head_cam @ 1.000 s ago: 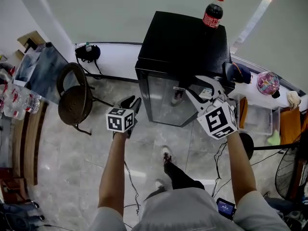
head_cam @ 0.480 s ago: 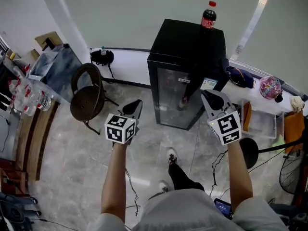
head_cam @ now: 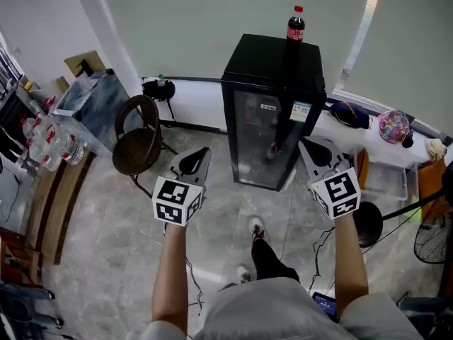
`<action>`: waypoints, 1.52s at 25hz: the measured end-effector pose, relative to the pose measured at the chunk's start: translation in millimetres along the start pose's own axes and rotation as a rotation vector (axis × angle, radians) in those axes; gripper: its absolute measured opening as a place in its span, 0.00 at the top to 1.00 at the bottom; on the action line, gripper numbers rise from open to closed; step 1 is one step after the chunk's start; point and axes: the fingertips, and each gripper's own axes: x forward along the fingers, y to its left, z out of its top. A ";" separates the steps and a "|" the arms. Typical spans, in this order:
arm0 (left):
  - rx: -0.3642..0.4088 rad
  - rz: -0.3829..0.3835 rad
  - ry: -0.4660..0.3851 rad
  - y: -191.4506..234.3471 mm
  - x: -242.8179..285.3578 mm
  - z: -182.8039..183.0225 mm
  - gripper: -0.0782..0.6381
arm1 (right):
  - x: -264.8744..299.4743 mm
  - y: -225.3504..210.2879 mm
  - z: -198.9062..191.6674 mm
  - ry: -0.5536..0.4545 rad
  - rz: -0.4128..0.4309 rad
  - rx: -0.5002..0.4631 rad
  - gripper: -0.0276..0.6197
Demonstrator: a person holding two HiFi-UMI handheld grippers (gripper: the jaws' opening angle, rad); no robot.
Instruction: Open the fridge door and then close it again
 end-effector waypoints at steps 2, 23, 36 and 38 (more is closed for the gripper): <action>0.007 0.008 -0.018 -9.8 -18.2 7.3 0.88 | -16.6 8.6 6.8 -0.013 -0.002 -0.006 0.96; 0.085 0.028 -0.102 -76.1 -105.8 57.5 0.88 | -93.1 53.7 48.8 -0.090 0.021 -0.046 0.96; 0.097 0.009 -0.076 -82.9 -93.9 49.9 0.88 | -91.0 45.0 34.2 -0.076 0.024 -0.040 0.96; 0.097 0.004 -0.069 -83.2 -87.3 47.7 0.88 | -88.6 41.1 29.2 -0.068 0.025 -0.040 0.96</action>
